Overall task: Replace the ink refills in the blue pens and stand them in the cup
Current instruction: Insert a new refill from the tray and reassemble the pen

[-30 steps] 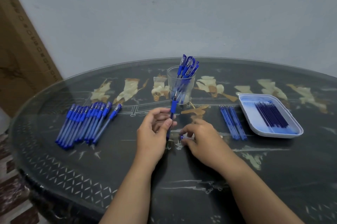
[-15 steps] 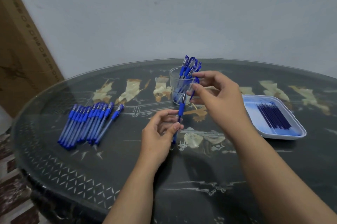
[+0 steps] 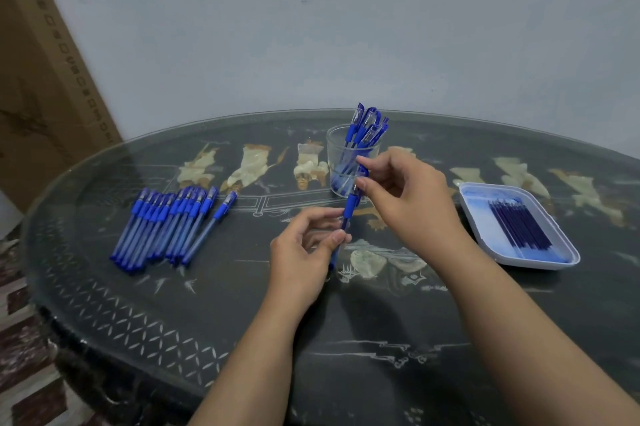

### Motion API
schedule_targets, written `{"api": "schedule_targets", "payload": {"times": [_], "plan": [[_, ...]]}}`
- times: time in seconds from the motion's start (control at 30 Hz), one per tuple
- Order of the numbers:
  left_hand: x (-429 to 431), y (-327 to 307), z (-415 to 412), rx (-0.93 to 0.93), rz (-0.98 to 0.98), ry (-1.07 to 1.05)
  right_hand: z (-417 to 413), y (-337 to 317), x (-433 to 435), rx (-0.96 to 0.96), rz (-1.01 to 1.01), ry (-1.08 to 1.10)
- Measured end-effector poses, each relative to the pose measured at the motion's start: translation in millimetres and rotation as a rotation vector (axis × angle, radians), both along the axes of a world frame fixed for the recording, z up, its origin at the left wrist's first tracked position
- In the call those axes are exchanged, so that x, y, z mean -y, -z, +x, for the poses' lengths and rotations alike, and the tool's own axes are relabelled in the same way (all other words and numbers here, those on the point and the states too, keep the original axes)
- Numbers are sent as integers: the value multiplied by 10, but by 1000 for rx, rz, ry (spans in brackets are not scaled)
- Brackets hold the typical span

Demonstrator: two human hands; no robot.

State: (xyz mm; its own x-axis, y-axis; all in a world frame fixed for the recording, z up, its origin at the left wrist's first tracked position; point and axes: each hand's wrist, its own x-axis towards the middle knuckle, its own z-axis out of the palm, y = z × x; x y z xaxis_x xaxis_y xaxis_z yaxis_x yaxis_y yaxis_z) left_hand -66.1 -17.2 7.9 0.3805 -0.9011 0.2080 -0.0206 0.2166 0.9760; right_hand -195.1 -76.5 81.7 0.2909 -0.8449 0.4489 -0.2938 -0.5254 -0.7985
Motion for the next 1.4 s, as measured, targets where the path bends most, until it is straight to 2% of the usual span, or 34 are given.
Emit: {"api": "schedule_targets", "payload": {"times": [0.63, 0.9, 0.97, 1.07, 1.2, 1.3, 1.4], "plan": [[-4, 7, -12, -31, -9, -17, -9, -7, -65, -68, -42, 20], [13, 34, -39, 58, -43, -44, -11, 8, -73, -125, -52, 68], [14, 19, -23, 103, -49, -57, -6, 36, -39, -67, 2, 73], [4, -46, 92, 246, -10, -93, -37, -5, -2, 115, 97, 106], [-25, -86, 504, 690, 325, -217, -153, -270, 75, 405, 150, 206], [-75, -6, 763, 927, 466, -191, -176, -424, 212, 480, 31, 303], [-98, 104, 818, 1093, 528, -149, -105, -493, 363, 501, -78, 382]]}}
